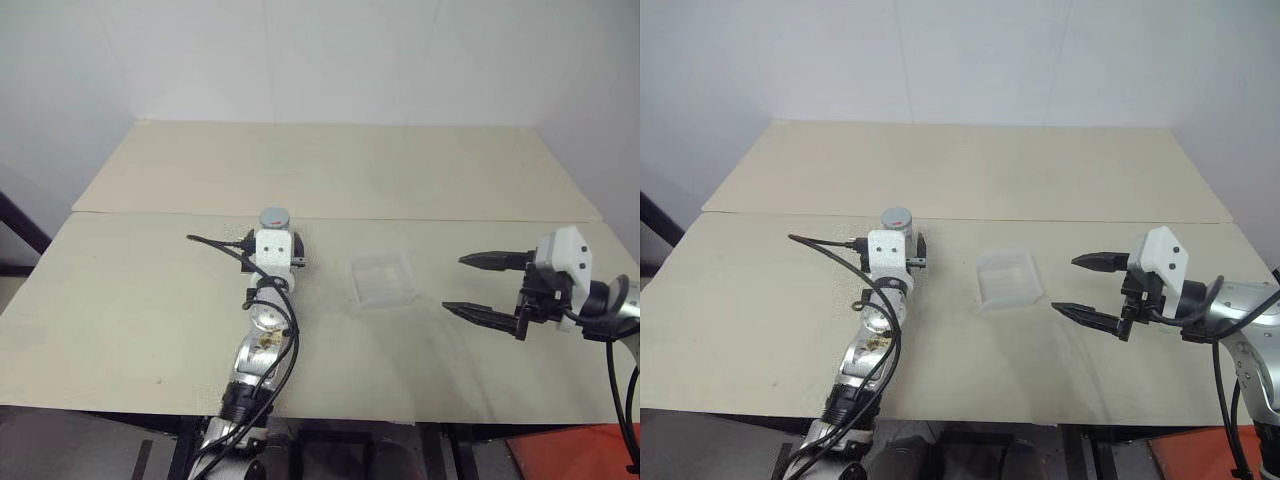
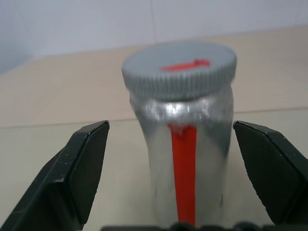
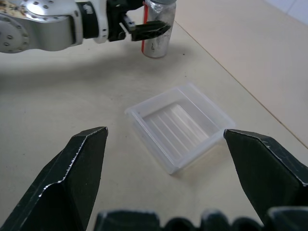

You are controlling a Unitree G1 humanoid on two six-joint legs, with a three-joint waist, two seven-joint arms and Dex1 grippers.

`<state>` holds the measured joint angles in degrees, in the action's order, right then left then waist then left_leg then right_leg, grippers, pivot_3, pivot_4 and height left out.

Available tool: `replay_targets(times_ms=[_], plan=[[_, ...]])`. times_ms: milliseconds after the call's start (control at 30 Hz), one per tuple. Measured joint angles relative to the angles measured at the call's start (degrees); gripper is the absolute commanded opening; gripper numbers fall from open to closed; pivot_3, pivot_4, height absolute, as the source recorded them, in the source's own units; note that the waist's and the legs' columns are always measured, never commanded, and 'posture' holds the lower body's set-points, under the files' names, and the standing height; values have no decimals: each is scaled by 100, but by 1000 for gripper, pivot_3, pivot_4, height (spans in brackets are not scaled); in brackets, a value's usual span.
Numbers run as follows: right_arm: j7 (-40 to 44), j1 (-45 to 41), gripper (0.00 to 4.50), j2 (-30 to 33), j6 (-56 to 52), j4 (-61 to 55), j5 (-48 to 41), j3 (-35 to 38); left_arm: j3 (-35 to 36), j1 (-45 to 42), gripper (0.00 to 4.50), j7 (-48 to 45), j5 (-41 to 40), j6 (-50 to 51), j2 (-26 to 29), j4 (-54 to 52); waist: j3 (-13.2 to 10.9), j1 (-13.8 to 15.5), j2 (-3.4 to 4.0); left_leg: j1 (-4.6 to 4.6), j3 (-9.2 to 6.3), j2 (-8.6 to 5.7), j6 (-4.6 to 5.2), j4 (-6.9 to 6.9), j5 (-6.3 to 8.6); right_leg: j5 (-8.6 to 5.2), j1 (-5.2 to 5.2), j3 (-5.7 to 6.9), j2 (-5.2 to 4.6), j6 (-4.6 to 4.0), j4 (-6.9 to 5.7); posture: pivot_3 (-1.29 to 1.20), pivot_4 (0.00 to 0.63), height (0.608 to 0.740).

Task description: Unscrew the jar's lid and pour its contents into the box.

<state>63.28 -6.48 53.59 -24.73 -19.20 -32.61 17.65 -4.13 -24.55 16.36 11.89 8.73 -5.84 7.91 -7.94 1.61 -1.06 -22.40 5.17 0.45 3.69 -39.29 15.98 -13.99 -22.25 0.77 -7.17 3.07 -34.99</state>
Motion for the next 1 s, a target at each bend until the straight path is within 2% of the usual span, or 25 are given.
replay_targets(times_ms=[400,733,1000], plan=[[34,-25,4500,0,42,0,-3,-2,86,-525,4493,548,100,-484,-57,897,-1,37,-1,0,0,-1,-3,0,-2,0,-1,2,0,0,-1,0,150,740],[43,-112,4500,0,47,1,-9,-2,304,-724,4493,541,-151,-513,-264,1280,-1,55,-2,-1,-1,-1,-5,0,-3,0,-2,5,-1,1,-1,0,150,740],[33,-132,4500,-1,47,-6,-8,-4,389,-790,4493,400,-299,-633,-225,1442,-1,54,-2,-1,0,-3,-6,0,-4,0,-2,5,-1,1,-1,0,150,740]])
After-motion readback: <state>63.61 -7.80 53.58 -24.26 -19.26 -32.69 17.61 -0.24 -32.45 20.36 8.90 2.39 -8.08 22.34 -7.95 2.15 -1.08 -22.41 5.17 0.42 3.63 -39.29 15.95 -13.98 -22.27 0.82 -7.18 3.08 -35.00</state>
